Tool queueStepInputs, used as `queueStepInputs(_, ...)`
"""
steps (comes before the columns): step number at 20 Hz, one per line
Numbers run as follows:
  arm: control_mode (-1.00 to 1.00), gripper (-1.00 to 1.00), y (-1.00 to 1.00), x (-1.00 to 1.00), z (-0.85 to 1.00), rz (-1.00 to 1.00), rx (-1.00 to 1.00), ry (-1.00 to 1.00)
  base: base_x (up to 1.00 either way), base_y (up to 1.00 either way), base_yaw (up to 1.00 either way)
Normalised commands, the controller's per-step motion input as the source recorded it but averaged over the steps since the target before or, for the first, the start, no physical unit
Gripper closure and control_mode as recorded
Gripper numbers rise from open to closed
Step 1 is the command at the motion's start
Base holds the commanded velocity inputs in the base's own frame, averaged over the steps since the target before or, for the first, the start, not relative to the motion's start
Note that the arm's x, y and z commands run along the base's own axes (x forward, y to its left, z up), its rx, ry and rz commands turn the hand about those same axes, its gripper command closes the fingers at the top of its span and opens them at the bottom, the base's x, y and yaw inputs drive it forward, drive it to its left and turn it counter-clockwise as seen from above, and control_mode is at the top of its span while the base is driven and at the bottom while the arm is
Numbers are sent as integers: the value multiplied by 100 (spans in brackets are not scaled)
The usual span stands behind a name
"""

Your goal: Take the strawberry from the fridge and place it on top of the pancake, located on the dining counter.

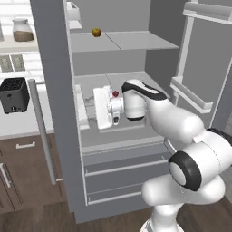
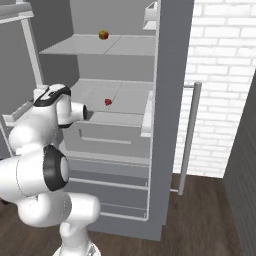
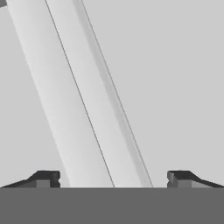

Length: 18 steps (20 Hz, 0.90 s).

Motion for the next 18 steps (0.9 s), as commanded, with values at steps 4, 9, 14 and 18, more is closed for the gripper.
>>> queueStepInputs(4, -100, -100, -48, -8, 12, 0, 0, 1, 0, 0, 0)
queueStepInputs(9, -100, -100, -97, -6, 37, -2, -5, 0, 0, 0, 0)
queueStepInputs(14, -100, -100, -17, -18, 2, -1, -65, 0, 0, 0, 0)
queueStepInputs(18, -100, -100, -14, -47, -1, 0, -78, 0, 0, 0, 0)
